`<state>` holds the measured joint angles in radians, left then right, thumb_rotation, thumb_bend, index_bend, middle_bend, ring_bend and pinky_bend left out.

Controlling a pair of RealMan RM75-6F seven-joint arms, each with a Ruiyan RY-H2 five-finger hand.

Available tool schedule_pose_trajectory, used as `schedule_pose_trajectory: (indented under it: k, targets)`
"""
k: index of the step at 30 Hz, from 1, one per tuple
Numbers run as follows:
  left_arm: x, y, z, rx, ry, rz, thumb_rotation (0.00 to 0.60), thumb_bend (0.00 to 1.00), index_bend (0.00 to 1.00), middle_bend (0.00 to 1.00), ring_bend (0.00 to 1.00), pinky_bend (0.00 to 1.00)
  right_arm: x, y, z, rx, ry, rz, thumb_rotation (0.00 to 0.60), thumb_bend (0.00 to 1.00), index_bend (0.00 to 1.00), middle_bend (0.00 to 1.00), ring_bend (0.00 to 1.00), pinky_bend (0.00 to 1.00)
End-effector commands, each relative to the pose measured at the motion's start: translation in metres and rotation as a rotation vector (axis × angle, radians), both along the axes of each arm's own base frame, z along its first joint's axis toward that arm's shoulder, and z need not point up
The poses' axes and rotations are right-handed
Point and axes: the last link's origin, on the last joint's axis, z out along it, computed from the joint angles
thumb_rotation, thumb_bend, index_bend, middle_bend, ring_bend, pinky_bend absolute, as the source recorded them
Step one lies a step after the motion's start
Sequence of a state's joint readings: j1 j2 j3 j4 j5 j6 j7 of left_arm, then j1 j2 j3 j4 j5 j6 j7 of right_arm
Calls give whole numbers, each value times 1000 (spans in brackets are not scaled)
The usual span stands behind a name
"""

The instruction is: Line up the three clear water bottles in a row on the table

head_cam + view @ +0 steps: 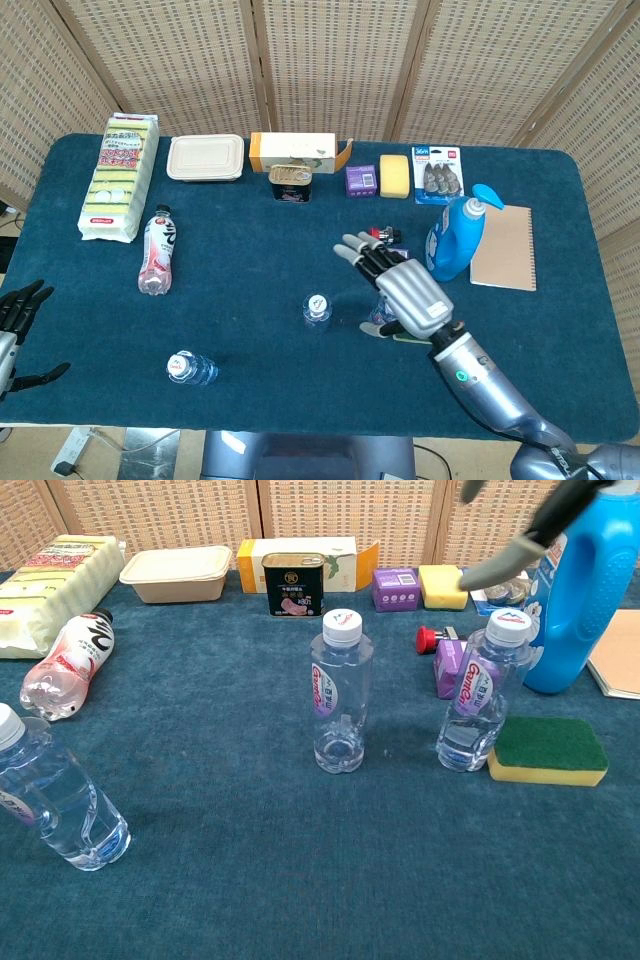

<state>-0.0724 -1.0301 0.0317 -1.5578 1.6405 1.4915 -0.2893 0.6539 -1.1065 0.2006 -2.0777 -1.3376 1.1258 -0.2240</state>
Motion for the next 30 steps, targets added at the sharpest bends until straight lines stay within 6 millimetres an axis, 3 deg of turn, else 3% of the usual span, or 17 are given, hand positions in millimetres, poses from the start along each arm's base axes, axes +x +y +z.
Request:
schedule_pose_trajectory:
  k: [1, 10, 16, 20, 25, 30]
  targets:
    - [-17, 9, -17, -132, -97, -108, 600, 34, 0, 0, 0, 22, -51, 21, 28, -103, 61, -10, 600, 0, 63, 41, 23, 256]
    - [-28, 10, -51, -210, -207, -214, 600, 30, 0, 0, 0, 21, -126, 33, 36, -282, 160, -55, 600, 0, 55, 30, 16, 248]
    - [-17, 16, -71, -249, -259, -251, 600, 29, 0, 0, 0, 22, -176, 33, 35, -373, 158, -92, 600, 0, 51, 29, 15, 236]
    - [-7, 20, -87, -290, -298, -256, 600, 29, 0, 0, 0, 22, -207, 52, 37, -393, 121, -162, 600, 0, 43, 20, 6, 206]
    - [3, 22, -102, -322, -307, -254, 600, 29, 0, 0, 0, 21, -225, 75, 41, -418, 87, -205, 600, 0, 37, 10, 0, 178]
    - [13, 22, -117, -359, -310, -253, 600, 30, 0, 0, 0, 22, -229, 87, 47, -430, 57, -202, 600, 0, 37, 8, 0, 170]
